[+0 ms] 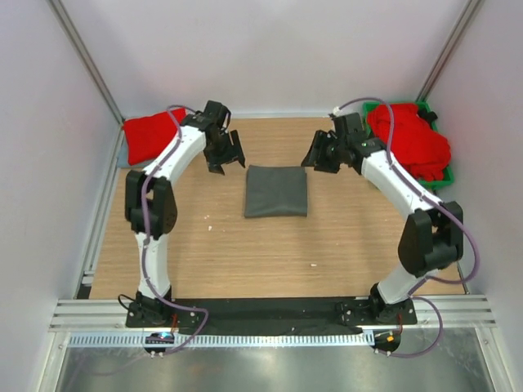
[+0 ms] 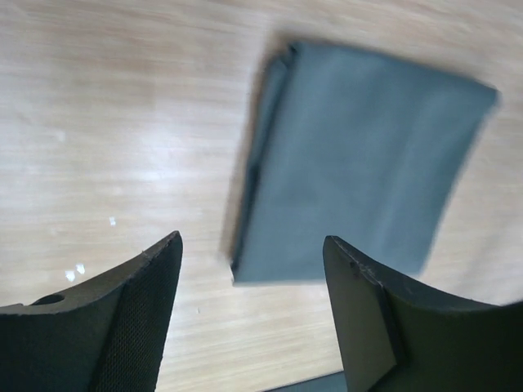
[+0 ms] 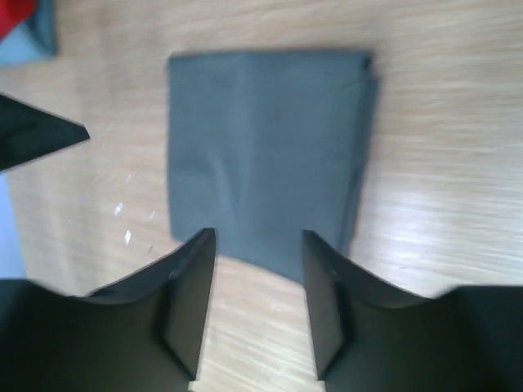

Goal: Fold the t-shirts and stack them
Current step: Fold the tshirt, then neatly place the folded tshirt to the corner

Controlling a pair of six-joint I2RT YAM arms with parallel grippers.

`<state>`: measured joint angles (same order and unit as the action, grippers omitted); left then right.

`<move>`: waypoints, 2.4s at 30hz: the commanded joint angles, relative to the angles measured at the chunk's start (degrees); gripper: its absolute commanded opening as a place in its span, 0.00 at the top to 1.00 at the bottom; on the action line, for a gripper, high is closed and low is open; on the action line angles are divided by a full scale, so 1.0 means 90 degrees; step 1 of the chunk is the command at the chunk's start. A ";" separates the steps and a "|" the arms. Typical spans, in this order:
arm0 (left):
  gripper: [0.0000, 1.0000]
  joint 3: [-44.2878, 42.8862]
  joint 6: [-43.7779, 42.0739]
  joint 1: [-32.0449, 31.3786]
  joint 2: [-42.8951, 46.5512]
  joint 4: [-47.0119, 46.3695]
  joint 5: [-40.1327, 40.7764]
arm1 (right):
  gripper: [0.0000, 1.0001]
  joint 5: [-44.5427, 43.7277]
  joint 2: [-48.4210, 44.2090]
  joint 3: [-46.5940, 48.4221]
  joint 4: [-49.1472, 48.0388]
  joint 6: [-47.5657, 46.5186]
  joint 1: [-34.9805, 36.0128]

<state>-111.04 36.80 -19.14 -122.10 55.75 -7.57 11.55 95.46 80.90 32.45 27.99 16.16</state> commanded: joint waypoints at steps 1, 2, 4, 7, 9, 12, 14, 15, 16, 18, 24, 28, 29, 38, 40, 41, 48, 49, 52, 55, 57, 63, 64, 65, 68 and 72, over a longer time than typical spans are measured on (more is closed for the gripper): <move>0.30 0.0968 -0.0163 -0.0294 0.1290 -0.0850 0.0002 | 0.54 0.0893 -0.0411 -0.1087 -0.1397 0.0512 0.0420; 0.32 0.1232 -0.0114 -0.0363 0.1456 -0.0997 -0.0008 | 0.66 0.0943 -0.0411 -0.1350 -0.1514 0.0552 0.0508; 0.33 0.1894 0.0032 -0.0587 0.1885 -0.1358 -0.0086 | 0.78 0.1030 -0.0246 -0.1489 -0.1729 0.0679 0.0674; 0.35 0.2639 0.0218 -0.0812 0.2296 -0.1681 -0.0106 | 0.97 0.1294 0.0115 -0.1567 -0.1945 0.0767 0.0850; 0.36 0.3097 0.0335 -0.0959 0.2443 -0.1789 -0.0077 | 0.99 0.1324 0.0329 -0.1606 -0.2013 0.0758 0.0909; 0.37 0.3586 0.0404 -0.1076 0.2736 -0.1946 -0.0038 | 0.99 0.1218 0.0506 -0.1801 -0.2150 0.0689 0.0909; 0.37 0.3860 0.0423 -0.1087 0.2893 -0.2014 -0.0028 | 0.99 0.1061 0.0662 -0.2054 -0.2228 0.0592 0.0909; 0.37 0.3939 0.0414 -0.1096 0.2942 -0.2034 0.0001 | 0.99 0.1031 0.0711 -0.2181 -0.2286 0.0562 0.0909; 0.37 0.4007 0.0413 -0.1096 0.2971 -0.2044 0.0011 | 0.99 0.1050 0.0808 -0.2328 -0.2393 0.0591 0.0909; 0.37 0.4183 0.0413 -0.1106 0.3059 -0.2063 0.0050 | 0.99 0.1060 0.0868 -0.2825 -0.2705 0.0630 0.0909; 0.38 0.4418 0.0472 -0.1155 0.3157 -0.2170 0.0148 | 0.99 0.1011 0.0849 -0.3482 -0.3039 0.0728 0.0909; 0.39 0.4292 0.0472 -0.1184 0.3157 -0.2132 0.0187 | 0.93 0.0982 0.0595 -0.2975 -0.2396 0.0543 0.0948; 0.38 0.4243 0.0443 -0.1184 0.3176 -0.2103 0.0294 | 0.87 0.0934 0.0507 -0.2674 -0.2220 0.0494 0.0958; 0.32 0.3082 -0.0259 -0.0814 0.2554 -0.2004 0.0549 | 0.36 0.0085 -0.1376 -0.1577 0.0046 0.0006 0.0968; 0.32 0.2935 -0.0328 -0.0628 0.2309 -0.2228 0.0266 | 0.32 -0.0111 -0.1883 -0.1752 0.0388 0.0005 0.0977; 0.32 0.2837 -0.0367 -0.0579 0.2075 -0.2336 0.0159 | 0.31 -0.0150 -0.2360 -0.1956 0.0495 0.0034 0.0968; 0.27 0.2573 -0.0378 -0.0159 0.0970 -0.3047 -0.0485 | 0.20 -0.0054 -0.4618 -0.2778 0.1511 0.0366 0.0968; 0.26 0.2602 -0.0358 -0.0130 0.0873 -0.3194 -0.0709 | 0.20 0.0024 -0.4852 -0.2904 0.1609 0.0425 0.0958; 0.26 0.2621 -0.0290 -0.0081 0.0550 -0.3615 -0.1061 | 0.19 0.0142 -0.5625 -0.3109 0.2067 0.0571 0.0968; 0.28 0.2631 -0.0095 -0.0071 0.0257 -0.3947 -0.1335 | 0.18 0.0055 -0.6230 -0.3188 0.2624 0.0660 0.0968; 0.30 0.2709 0.0022 -0.0081 0.0159 -0.4210 -0.1511 | 0.18 -0.0082 -0.6620 -0.3198 0.3024 0.0708 0.0968; 0.38 0.3119 0.0413 -0.0081 -0.0075 -0.4768 -0.1649 | 0.18 -0.0492 -0.7256 -0.3276 0.3835 0.0796 0.0968; 0.40 0.3177 0.0442 -0.0071 -0.0124 -0.4797 -0.1668 | 0.18 -0.0512 -0.7354 -0.3286 0.3904 0.0816 0.0968; 0.42 0.3197 0.0520 -0.0071 -0.0163 -0.4865 -0.1649 | 0.18 -0.0541 -0.7403 -0.3276 0.4011 0.0816 0.0968; 0.48 0.3363 0.0667 -0.0081 -0.0251 -0.5119 -0.1746 | 0.17 -0.0619 -0.7530 -0.3228 0.4168 0.0826 0.0968; 0.57 0.3490 0.0950 -0.0149 -0.0378 -0.5432 -0.1932 | 0.18 -0.0707 -0.7569 -0.3150 0.4285 0.0816 0.0968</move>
<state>-81.76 43.44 -19.79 -122.32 8.67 -23.94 6.50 27.97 51.53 69.19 34.72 24.69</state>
